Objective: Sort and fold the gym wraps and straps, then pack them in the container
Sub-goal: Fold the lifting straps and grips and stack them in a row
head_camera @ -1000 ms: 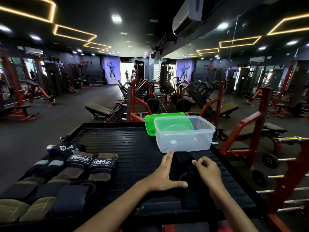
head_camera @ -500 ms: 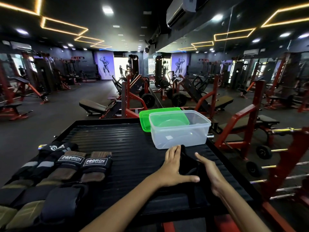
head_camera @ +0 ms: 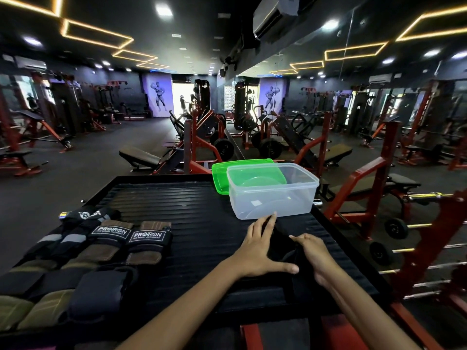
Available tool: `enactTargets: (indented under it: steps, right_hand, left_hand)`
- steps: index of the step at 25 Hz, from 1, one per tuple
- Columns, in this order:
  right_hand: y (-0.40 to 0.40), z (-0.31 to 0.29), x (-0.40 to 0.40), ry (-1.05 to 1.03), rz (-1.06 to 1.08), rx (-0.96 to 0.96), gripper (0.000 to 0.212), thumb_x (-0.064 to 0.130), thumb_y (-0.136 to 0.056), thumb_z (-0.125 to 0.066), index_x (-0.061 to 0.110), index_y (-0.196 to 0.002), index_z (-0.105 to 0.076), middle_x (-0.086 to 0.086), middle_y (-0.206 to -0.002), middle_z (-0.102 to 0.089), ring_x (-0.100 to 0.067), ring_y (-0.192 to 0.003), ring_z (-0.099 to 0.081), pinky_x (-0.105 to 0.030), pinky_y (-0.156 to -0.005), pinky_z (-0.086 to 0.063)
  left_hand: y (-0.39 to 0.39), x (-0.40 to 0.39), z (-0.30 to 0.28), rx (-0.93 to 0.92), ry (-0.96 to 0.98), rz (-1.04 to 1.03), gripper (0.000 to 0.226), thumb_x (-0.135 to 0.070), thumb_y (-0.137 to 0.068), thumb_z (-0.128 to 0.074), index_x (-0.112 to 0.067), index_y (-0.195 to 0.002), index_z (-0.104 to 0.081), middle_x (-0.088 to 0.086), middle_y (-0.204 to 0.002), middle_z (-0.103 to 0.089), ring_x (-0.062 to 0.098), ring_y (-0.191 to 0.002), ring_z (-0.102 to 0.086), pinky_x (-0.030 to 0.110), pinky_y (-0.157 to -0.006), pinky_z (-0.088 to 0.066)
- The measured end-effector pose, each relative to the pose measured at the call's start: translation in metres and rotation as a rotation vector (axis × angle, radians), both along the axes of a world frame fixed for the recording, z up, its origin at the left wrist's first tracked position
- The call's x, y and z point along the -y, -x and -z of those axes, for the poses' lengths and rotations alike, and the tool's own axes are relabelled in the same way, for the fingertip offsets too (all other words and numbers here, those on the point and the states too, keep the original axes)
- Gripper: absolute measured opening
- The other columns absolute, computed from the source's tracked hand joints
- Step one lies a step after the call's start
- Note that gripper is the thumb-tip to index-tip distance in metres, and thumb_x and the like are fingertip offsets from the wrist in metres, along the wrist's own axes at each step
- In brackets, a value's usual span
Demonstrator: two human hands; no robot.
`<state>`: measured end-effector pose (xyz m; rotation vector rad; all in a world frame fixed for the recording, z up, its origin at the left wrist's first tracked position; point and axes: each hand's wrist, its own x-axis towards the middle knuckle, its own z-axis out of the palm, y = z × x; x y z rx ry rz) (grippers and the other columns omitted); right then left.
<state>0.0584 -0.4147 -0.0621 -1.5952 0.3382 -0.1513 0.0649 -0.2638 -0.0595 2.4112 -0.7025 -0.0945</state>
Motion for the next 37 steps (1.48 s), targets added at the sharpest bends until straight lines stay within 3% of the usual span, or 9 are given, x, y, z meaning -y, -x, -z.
enactTargets:
  steps: [3,7,13,17,19,21,26,32,37]
  right_hand:
    - [-0.003,0.003,0.005,-0.011,0.034,-0.064,0.036,-0.002,-0.087,-0.054,0.011,-0.055,-0.043,-0.008,-0.056,-0.045,-0.017,-0.053,-0.041,-0.025,-0.049,-0.033]
    - [0.001,-0.003,0.009,0.042,0.012,-0.09,0.034,-0.004,-0.088,-0.05,0.01,-0.057,-0.043,-0.008,-0.056,-0.045,-0.017,-0.051,-0.042,-0.02,-0.044,-0.033]
    - [0.011,-0.011,0.022,0.383,0.016,-0.029,0.012,0.014,-0.085,-0.065,0.01,-0.079,-0.055,-0.007,-0.072,-0.059,-0.018,-0.062,-0.053,-0.029,-0.064,-0.041]
    - [0.073,-0.031,0.021,0.711,-0.222,-0.046,0.033,0.045,-0.069,-0.077,0.021,-0.072,-0.055,0.004,-0.067,-0.061,-0.01,-0.064,-0.055,-0.023,-0.06,-0.04]
    - [0.099,-0.03,0.005,0.945,-0.431,-0.169,0.044,0.063,-0.063,-0.071,0.032,-0.09,-0.054,0.007,-0.092,-0.064,-0.008,-0.087,-0.06,-0.02,-0.069,-0.043]
    - [0.108,-0.023,-0.009,1.13,-0.383,-0.155,0.071,0.074,-0.06,-0.064,0.033,-0.116,-0.049,0.006,-0.117,-0.06,-0.014,-0.112,-0.056,-0.026,-0.085,-0.044]
    - [0.109,-0.024,-0.01,0.963,-0.23,-0.035,0.079,0.087,-0.058,-0.046,0.027,-0.109,-0.056,0.004,-0.102,-0.067,-0.018,-0.103,-0.061,-0.031,-0.082,-0.048]
    - [0.099,-0.016,-0.022,1.168,-0.057,0.079,0.04,0.046,-0.081,-0.056,0.022,-0.109,-0.041,0.0,-0.098,-0.064,-0.023,-0.097,-0.062,-0.031,-0.074,-0.045]
    - [0.091,0.005,0.012,1.372,-0.039,0.558,0.02,0.025,-0.071,-0.075,0.017,-0.059,-0.062,0.007,-0.069,-0.061,-0.012,-0.062,-0.063,-0.022,-0.046,-0.045]
  left_hand:
    - [0.001,-0.005,0.003,0.062,-0.074,0.021,0.103,-0.074,-0.066,-0.06,-0.061,-0.132,0.019,0.0,-0.154,0.004,0.021,-0.143,0.005,0.046,-0.118,-0.006]
    - [-0.002,-0.002,-0.009,0.157,-0.274,0.03,0.092,-0.088,-0.055,-0.033,-0.059,-0.139,-0.009,0.005,-0.151,-0.007,0.027,-0.14,-0.01,0.06,-0.113,-0.003]
    - [-0.004,-0.003,-0.013,0.1,-0.287,-0.014,0.08,-0.075,-0.068,-0.058,-0.043,-0.136,-0.031,0.003,-0.148,-0.01,0.025,-0.139,-0.016,0.054,-0.112,-0.019]
    - [-0.005,-0.006,-0.005,0.077,-0.168,-0.025,0.067,-0.072,-0.073,-0.054,-0.043,-0.131,-0.035,-0.002,-0.146,-0.011,0.023,-0.137,-0.017,0.048,-0.109,-0.029]
    - [-0.005,-0.006,-0.004,0.081,-0.146,-0.031,0.062,-0.07,-0.076,-0.053,-0.044,-0.129,-0.036,-0.004,-0.145,-0.011,0.021,-0.137,-0.017,0.046,-0.108,-0.03]
    - [-0.005,-0.006,-0.004,0.072,-0.134,-0.027,0.061,-0.069,-0.076,-0.054,-0.044,-0.129,-0.036,-0.005,-0.145,-0.01,0.019,-0.137,-0.016,0.045,-0.108,-0.03]
    - [-0.004,-0.004,-0.002,0.045,-0.082,-0.022,0.06,-0.067,-0.075,-0.057,-0.045,-0.127,-0.038,-0.004,-0.144,-0.013,0.02,-0.137,-0.016,0.044,-0.109,-0.029]
    - [-0.004,-0.004,-0.002,0.039,-0.089,-0.037,0.055,-0.067,-0.08,-0.051,-0.044,-0.128,-0.038,-0.003,-0.145,-0.013,0.019,-0.137,-0.016,0.043,-0.108,-0.029]
    - [-0.004,-0.002,0.002,0.089,-0.139,-0.072,0.049,-0.067,-0.086,-0.035,-0.042,-0.129,-0.037,-0.001,-0.146,-0.015,0.023,-0.136,-0.021,0.047,-0.107,-0.032]
